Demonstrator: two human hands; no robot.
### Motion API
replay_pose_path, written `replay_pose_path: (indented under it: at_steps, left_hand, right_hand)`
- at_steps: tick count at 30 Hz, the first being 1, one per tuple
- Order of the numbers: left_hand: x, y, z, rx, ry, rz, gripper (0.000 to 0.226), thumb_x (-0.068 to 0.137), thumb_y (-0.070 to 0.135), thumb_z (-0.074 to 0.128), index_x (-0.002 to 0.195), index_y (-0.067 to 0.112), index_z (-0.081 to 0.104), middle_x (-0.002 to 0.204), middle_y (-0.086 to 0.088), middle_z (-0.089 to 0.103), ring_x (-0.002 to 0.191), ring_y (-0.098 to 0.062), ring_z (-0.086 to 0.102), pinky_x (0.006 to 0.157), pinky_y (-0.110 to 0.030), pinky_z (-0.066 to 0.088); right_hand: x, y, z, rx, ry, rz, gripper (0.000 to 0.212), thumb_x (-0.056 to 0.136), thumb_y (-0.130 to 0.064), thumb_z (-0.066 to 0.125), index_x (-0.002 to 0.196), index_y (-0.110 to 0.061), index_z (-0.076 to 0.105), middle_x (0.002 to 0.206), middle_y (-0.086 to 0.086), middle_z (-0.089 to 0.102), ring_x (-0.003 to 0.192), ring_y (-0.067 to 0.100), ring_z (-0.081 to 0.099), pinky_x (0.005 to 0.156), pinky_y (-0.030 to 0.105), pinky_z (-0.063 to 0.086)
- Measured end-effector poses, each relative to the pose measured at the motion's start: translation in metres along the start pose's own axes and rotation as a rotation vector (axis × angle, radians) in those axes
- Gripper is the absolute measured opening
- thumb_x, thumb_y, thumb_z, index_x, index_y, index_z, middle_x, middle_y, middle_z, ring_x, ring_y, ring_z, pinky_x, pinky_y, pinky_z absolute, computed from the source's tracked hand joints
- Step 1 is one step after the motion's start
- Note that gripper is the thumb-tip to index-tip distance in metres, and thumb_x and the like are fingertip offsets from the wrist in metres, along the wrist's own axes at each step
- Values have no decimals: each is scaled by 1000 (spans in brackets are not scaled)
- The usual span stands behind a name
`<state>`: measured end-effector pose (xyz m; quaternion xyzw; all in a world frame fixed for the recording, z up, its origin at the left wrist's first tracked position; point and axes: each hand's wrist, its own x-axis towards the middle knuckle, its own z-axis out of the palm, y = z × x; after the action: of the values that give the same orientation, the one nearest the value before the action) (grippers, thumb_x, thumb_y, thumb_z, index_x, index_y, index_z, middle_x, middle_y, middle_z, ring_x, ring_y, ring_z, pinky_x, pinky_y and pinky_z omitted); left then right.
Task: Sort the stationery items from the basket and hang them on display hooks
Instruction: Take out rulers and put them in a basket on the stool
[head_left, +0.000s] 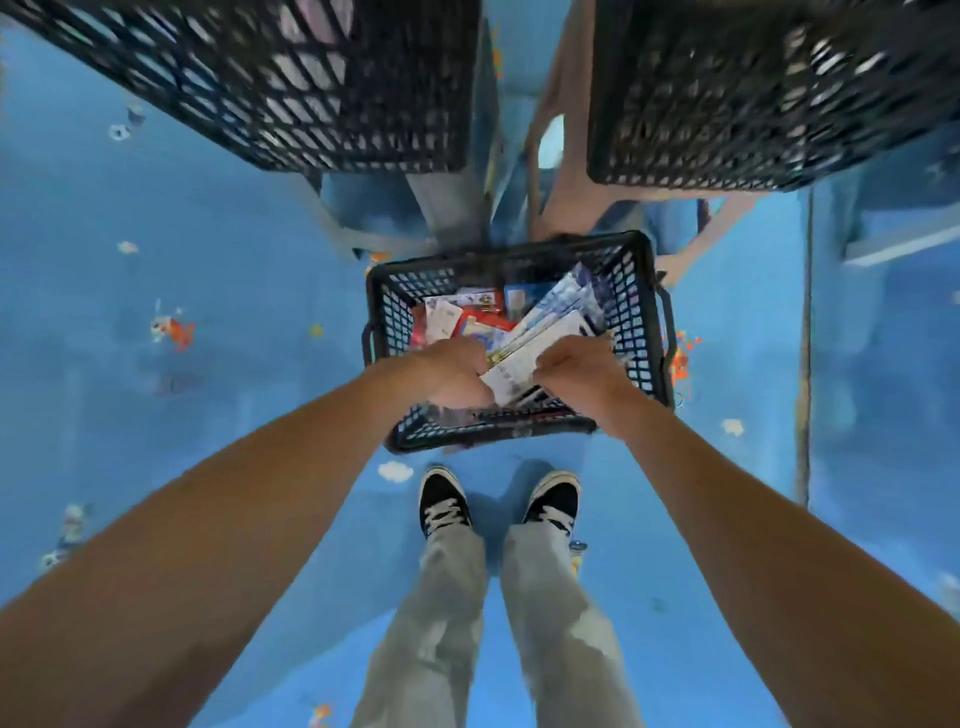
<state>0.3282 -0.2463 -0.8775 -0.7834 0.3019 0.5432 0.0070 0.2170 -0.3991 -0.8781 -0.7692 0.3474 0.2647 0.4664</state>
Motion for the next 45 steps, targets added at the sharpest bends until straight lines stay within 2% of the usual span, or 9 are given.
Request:
replay_pose_path:
  at_steps: [3, 7, 12, 14, 18, 25, 31, 41, 45]
  left_hand:
    - [58, -9, 31, -2, 64, 36, 23, 91, 26, 65, 101, 6, 61, 107, -12, 62, 95, -29, 61, 78, -39, 51]
    - [148, -14, 57, -69, 202, 64, 40, 91, 22, 71, 127, 9, 59, 128, -14, 62, 117, -32, 60, 89, -34, 50]
    - [266, -21, 59, 35, 433, 105, 45, 91, 29, 69, 125, 4, 52, 126, -19, 54, 120, -37, 55, 84, -38, 45]
    - [303, -23, 53, 56, 492, 126, 49, 90, 30, 70, 128, 2, 55, 128, -21, 56, 120, -38, 56, 96, -39, 47]
    - [349, -29, 37, -1, 450, 223, 34, 84, 28, 79, 112, 12, 67, 102, -5, 67, 94, -26, 66, 74, -29, 46]
    - [348, -30, 27, 89, 408, 243, 25, 89, 33, 76, 80, 16, 60, 82, 1, 62, 79, -20, 59, 66, -32, 47]
    - [326, -39, 41, -29, 504, 306, 20, 89, 27, 74, 78, 21, 59, 80, 4, 61, 77, -16, 59, 61, -28, 46]
    - [310, -43, 43, -582, 449, 369, 12, 96, 19, 68, 85, 18, 63, 82, 2, 65, 77, -10, 62, 62, -20, 48]
    - [303, -70, 49, -648, 402, 304, 22, 97, 16, 70, 116, 12, 60, 116, -4, 66, 109, -18, 64, 93, -29, 53]
  right_hand:
    - [40, 31, 20, -209, -52, -7, 15, 94, -11, 60, 79, -9, 62, 88, 11, 60, 84, 23, 54, 72, 29, 40]
    - [109, 57, 37, -433, -44, -64, 10, 92, -11, 60, 90, -4, 67, 95, 12, 65, 94, 29, 61, 74, 31, 45]
    - [211, 87, 37, -566, 126, -198, 36, 90, -14, 64, 125, -9, 61, 131, 17, 62, 123, 35, 58, 98, 38, 48]
    - [246, 95, 32, -674, 192, -295, 38, 88, -15, 66, 125, -11, 60, 128, 18, 63, 120, 36, 60, 95, 40, 50]
    - [301, 105, 22, -939, 186, -434, 48, 83, -23, 74, 128, -21, 58, 128, 14, 59, 116, 35, 60, 93, 38, 48]
    - [310, 94, 12, -1105, -37, -238, 65, 54, -24, 65, 117, -37, 65, 83, -4, 74, 73, 14, 71, 72, 32, 60]
    - [292, 99, 20, -1160, 127, -416, 45, 85, -21, 67, 128, -28, 63, 123, 6, 63, 109, 29, 62, 93, 43, 56]
    - [257, 73, 8, -968, 318, -691, 34, 87, -29, 73, 119, -28, 61, 120, 4, 64, 106, 29, 63, 89, 40, 53]
    - [261, 85, 15, -756, 565, -929, 44, 90, -29, 68, 128, -19, 46, 124, 6, 45, 86, 35, 58, 75, 46, 52]
